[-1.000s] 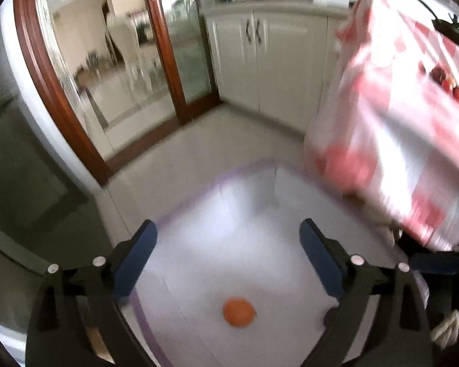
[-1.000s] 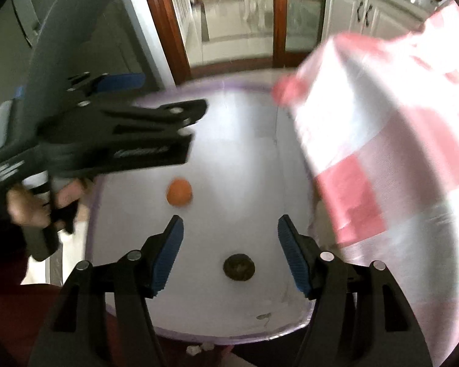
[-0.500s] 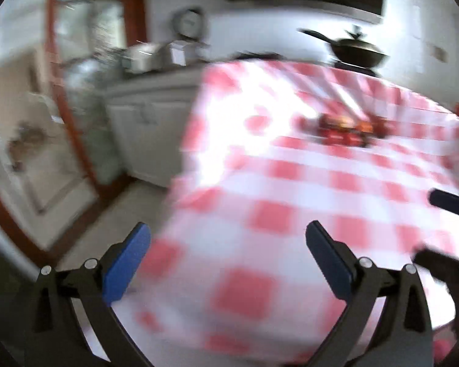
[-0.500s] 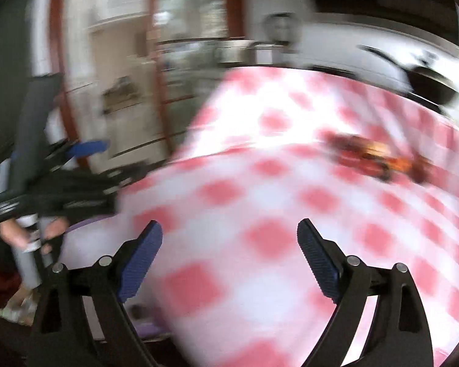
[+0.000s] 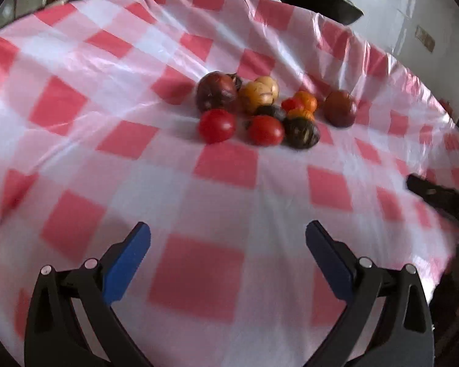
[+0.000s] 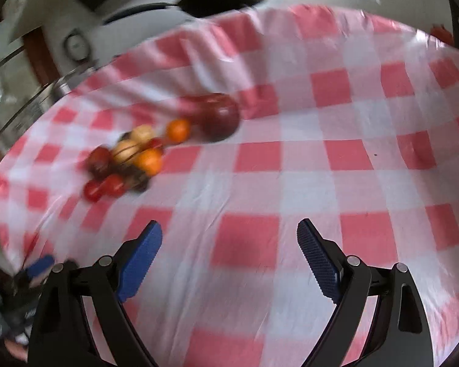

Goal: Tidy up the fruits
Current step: 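Move both open tools back over the fruit cluster on the table, then grasp the red apple with the right tool while the left tool grasps a red tomato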

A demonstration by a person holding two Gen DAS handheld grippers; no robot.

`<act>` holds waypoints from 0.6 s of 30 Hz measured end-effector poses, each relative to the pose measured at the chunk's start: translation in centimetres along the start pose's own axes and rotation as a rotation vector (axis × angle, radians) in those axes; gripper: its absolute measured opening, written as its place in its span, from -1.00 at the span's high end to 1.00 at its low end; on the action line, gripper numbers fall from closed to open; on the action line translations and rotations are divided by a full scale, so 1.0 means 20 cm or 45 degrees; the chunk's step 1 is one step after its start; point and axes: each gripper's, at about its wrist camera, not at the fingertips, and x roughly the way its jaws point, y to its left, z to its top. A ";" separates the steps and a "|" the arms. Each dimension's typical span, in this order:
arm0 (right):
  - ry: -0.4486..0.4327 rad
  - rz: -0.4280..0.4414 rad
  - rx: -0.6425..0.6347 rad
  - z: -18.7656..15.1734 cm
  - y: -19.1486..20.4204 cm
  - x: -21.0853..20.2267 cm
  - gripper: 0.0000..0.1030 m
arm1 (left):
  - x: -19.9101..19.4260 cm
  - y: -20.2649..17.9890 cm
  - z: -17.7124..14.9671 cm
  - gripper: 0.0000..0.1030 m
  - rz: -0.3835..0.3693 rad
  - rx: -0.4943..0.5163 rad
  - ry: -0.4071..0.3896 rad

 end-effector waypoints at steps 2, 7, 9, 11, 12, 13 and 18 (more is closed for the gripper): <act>0.022 -0.010 0.025 0.09 -0.02 0.11 -0.69 | 0.01 0.01 0.02 -0.97 -0.015 -0.031 -0.027; 0.062 -0.017 0.067 0.28 -0.02 0.31 -0.69 | 0.04 0.04 0.02 -0.97 -0.049 -0.074 0.020; 0.084 -0.028 0.057 0.36 0.01 0.41 -0.69 | 0.05 0.04 0.03 -0.97 -0.040 -0.079 0.031; 0.093 -0.042 0.035 0.42 0.05 0.47 -0.69 | 0.05 0.03 0.03 -0.97 -0.023 -0.066 0.037; 0.094 -0.058 0.013 0.45 0.09 0.52 -0.69 | 0.06 0.02 0.03 -0.97 -0.006 -0.053 0.044; 0.095 -0.073 -0.008 0.47 0.12 0.55 -0.69 | 0.06 0.01 0.03 -0.97 0.005 -0.045 0.049; 0.117 -0.190 -0.076 0.56 0.23 0.70 -0.64 | 0.06 0.01 0.03 -0.97 0.022 -0.032 0.056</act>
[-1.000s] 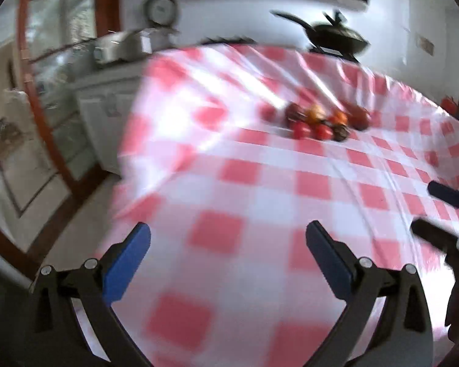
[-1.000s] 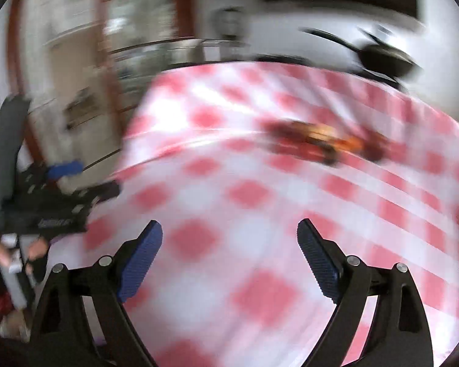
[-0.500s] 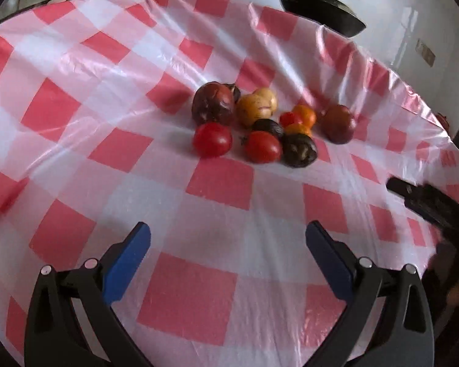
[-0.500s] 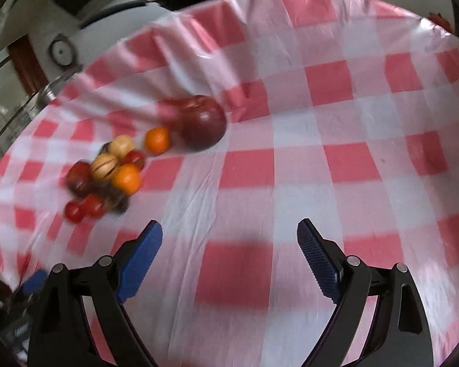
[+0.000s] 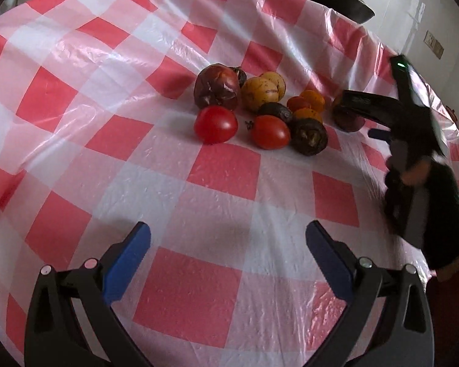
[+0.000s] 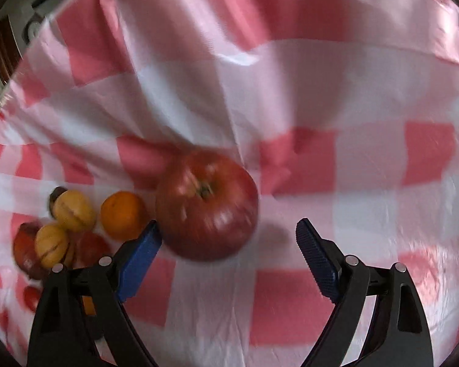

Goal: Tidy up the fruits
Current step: 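Grasp the red apple with the right tool while the left tool grasps a red tomato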

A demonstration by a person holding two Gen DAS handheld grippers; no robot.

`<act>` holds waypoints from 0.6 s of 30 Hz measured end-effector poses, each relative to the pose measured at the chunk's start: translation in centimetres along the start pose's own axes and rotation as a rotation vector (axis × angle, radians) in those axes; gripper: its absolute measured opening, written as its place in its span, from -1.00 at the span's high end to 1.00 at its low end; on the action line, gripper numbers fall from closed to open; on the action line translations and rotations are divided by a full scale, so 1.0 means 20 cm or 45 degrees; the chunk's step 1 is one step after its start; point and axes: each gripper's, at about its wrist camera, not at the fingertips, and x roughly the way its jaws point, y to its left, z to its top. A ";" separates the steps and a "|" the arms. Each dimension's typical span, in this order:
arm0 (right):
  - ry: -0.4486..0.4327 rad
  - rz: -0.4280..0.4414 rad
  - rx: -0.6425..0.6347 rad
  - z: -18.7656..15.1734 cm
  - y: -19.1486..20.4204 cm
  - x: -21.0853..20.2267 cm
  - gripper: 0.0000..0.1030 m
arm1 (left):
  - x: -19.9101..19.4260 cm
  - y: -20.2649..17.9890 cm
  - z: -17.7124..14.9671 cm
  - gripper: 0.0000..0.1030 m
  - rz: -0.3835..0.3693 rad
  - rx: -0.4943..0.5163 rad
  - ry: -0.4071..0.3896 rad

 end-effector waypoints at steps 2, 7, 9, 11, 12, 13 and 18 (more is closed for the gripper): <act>0.028 -0.053 -0.022 0.03 0.04 0.05 -0.62 | 0.00 0.00 0.00 -0.97 -0.005 -0.002 0.000; -0.004 -0.070 -0.112 0.01 0.12 0.04 -0.20 | 0.01 0.00 0.01 -0.97 0.004 0.008 0.006; 0.003 -0.021 -0.050 -0.04 0.08 -0.01 -0.20 | 0.01 0.00 0.00 -0.97 0.001 0.010 0.007; 0.006 0.026 0.015 -0.13 0.03 -0.09 -0.20 | 0.02 0.00 0.01 -0.97 0.005 0.015 0.010; 0.003 0.043 0.029 -0.16 0.01 -0.12 -0.20 | 0.02 0.00 0.00 -0.97 0.009 0.018 0.012; 0.000 0.068 0.047 -0.24 -0.02 -0.18 -0.20 | 0.02 -0.01 0.00 -0.97 0.015 0.026 0.015; -0.027 0.128 0.082 -0.48 -0.06 -0.38 -0.20 | 0.05 -0.04 0.00 -0.97 0.062 0.117 0.053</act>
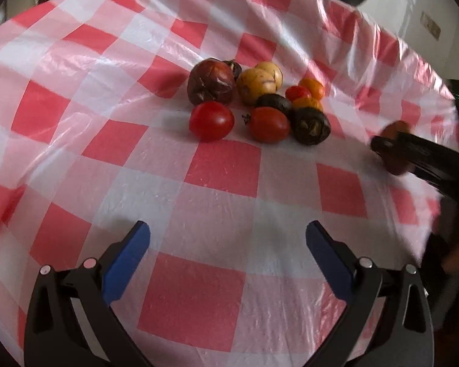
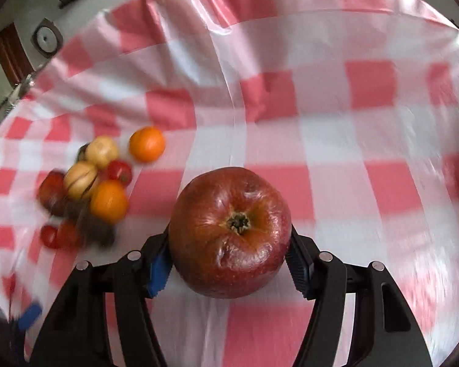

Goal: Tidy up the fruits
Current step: 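Grasp the red apple with the right tool while the left tool grasps a red tomato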

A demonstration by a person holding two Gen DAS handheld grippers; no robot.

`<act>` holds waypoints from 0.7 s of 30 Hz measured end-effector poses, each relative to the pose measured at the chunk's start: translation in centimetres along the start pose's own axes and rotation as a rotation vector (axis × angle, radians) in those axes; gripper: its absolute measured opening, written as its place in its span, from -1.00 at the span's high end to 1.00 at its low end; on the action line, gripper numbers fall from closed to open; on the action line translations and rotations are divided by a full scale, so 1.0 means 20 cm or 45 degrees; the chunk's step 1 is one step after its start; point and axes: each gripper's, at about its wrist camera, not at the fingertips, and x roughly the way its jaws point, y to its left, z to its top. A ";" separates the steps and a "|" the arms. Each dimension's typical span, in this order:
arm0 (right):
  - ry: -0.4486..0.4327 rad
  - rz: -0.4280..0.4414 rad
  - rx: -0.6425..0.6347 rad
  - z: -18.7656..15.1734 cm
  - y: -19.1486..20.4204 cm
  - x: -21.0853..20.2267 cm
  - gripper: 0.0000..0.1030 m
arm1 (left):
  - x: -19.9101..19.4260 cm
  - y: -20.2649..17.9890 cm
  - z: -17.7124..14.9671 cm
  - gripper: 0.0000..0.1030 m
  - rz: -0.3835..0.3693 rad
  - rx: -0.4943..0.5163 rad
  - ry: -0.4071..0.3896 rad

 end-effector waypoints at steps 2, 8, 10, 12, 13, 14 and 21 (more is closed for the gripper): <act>-0.024 0.000 0.005 -0.06 -0.04 -0.05 -0.20 | 0.01 -0.02 0.00 -0.97 0.028 0.056 0.027; -0.106 -0.006 0.043 -0.12 -0.09 -0.09 -0.21 | 0.00 0.05 0.03 -0.97 0.056 -0.065 0.012; -0.074 0.030 0.048 -0.10 -0.11 -0.10 -0.21 | 0.02 0.10 0.07 -0.97 0.098 -0.098 0.008; -0.075 0.035 0.065 -0.11 -0.13 -0.11 -0.21 | 0.05 0.14 0.13 -0.92 0.157 -0.101 -0.001; -0.074 0.043 0.070 -0.11 -0.14 -0.11 -0.21 | 0.07 0.15 0.17 -0.85 0.189 -0.092 -0.007; -0.072 0.048 0.067 -0.11 -0.13 -0.10 -0.21 | 0.09 0.16 0.20 -0.81 0.204 -0.075 0.002; -0.064 0.062 0.048 -0.12 -0.11 -0.09 -0.21 | 0.23 0.11 0.36 -0.44 0.172 0.022 0.012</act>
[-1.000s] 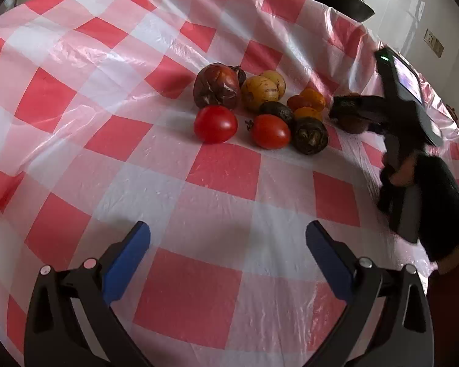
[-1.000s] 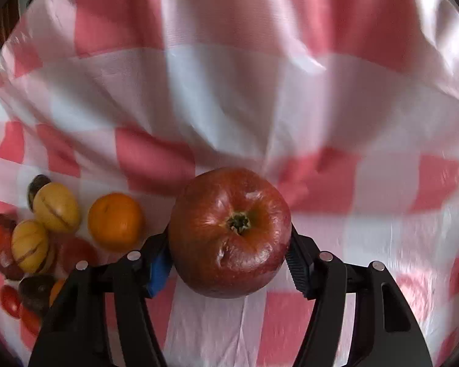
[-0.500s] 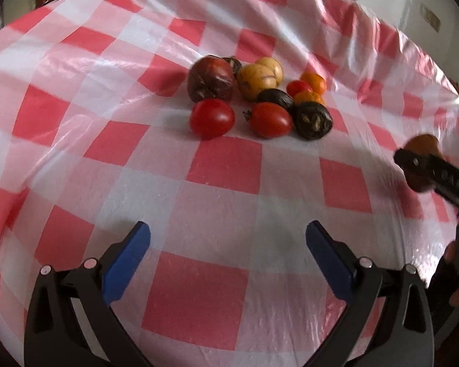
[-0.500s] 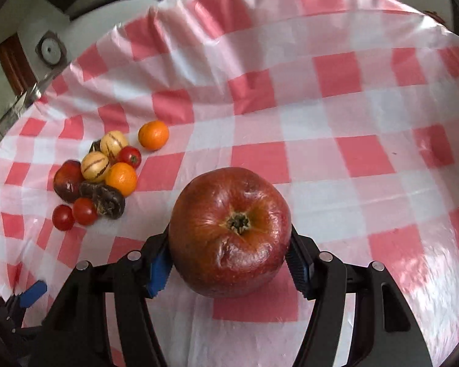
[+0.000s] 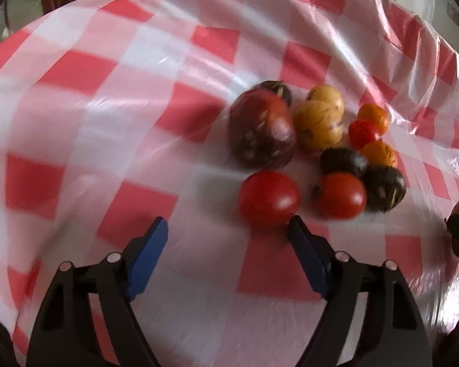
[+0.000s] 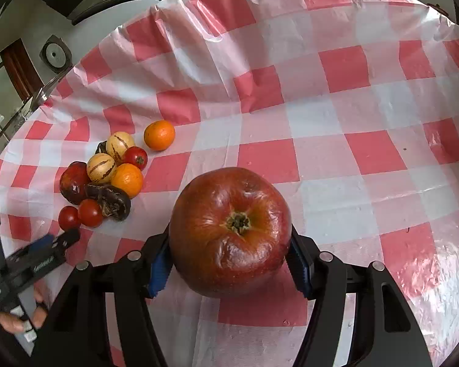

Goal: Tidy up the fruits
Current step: 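Grasp the red apple with the right tool while the left tool grasps a red tomato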

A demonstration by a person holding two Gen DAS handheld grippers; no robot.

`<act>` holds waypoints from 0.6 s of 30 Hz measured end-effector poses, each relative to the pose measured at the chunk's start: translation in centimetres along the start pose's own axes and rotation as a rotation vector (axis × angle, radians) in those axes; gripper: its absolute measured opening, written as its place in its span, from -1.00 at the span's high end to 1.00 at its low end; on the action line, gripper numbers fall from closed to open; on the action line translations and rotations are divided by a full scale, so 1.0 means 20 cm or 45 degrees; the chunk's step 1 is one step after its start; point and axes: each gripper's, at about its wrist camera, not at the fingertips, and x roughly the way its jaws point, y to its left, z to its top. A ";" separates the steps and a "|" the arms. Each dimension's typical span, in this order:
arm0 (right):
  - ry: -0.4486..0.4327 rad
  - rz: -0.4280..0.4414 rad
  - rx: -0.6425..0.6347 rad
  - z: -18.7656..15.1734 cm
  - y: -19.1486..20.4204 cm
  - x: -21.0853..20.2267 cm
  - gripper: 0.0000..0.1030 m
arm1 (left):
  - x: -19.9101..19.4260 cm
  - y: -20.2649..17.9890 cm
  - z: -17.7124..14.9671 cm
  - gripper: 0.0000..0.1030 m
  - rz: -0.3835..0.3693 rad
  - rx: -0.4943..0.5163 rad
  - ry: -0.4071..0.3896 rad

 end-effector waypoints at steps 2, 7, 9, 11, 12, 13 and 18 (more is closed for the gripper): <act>0.003 0.002 0.001 0.00 0.00 0.00 -0.21 | 0.02 -0.03 0.04 -0.35 -0.017 0.007 -0.009; 0.007 0.010 0.001 0.00 0.00 0.01 -0.22 | 0.01 -0.06 0.06 0.26 -0.030 -0.004 -0.042; 0.005 0.009 0.002 0.00 0.00 0.00 -0.22 | -0.01 -0.03 0.05 0.27 -0.071 -0.043 -0.050; 0.004 0.011 0.001 0.00 0.00 0.00 -0.22 | 0.00 -0.02 0.05 0.27 -0.096 -0.077 -0.055; 0.002 0.011 0.001 0.00 0.00 0.00 -0.22 | -0.01 -0.01 0.04 0.27 -0.108 -0.094 -0.058; -0.002 0.010 0.000 0.00 0.00 0.00 -0.22 | -0.01 0.01 0.04 0.27 -0.117 -0.113 -0.061; -0.004 0.013 -0.003 0.00 0.00 0.00 -0.21 | -0.02 0.03 0.00 0.27 -0.124 -0.148 -0.070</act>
